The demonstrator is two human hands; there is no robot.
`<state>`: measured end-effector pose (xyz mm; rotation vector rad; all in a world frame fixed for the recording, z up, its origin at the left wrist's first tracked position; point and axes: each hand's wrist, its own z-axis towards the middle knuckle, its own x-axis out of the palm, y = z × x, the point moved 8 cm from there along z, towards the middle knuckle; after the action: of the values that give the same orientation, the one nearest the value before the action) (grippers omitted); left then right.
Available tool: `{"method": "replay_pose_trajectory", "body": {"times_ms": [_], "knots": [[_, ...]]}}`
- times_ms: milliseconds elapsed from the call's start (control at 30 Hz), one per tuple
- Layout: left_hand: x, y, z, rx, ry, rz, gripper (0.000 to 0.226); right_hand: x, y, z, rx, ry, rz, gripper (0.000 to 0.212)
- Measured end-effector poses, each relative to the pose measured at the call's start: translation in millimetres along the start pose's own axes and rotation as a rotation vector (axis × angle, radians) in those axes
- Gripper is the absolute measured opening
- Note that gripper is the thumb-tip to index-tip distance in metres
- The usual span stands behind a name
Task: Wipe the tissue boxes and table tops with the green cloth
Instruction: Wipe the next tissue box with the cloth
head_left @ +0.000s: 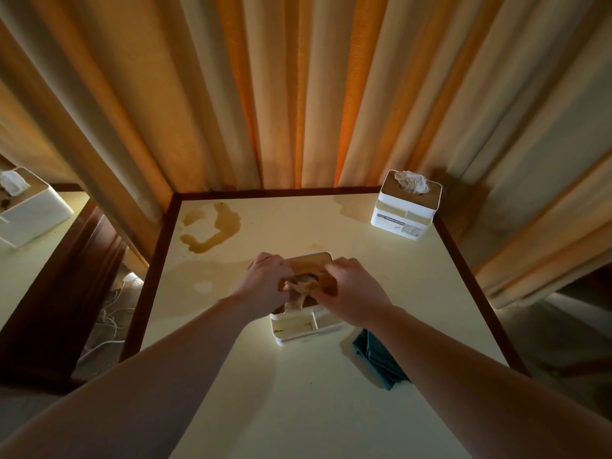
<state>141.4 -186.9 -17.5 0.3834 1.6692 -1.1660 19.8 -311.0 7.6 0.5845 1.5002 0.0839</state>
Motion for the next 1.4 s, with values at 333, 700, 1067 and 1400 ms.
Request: {"method": "replay_pose_trajectory", "body": {"times_ms": [333, 700, 1067, 1400], "knots": [[-12.7, 4.0, 17.2, -0.158, -0.048, -0.041, 0.015, 4.1, 2.5, 30.1, 0.045, -0.056, 0.188, 0.023], [-18.8, 16.5, -0.2, -0.208, -0.190, -0.001, 0.035, 6.0, -3.5, 50.4, -0.069, -0.097, 0.181, 0.013], [19.2, 31.7, -58.9, -0.016, -0.010, 0.048, 0.115, 24.3, -37.5, -9.0, -0.082, 0.257, 0.119, 0.111], [47.1, 32.8, -74.8, 0.015, 0.025, 0.038, 0.124, 54.2, -45.7, -13.8, -0.129, 0.267, 0.081, 0.126]]}}
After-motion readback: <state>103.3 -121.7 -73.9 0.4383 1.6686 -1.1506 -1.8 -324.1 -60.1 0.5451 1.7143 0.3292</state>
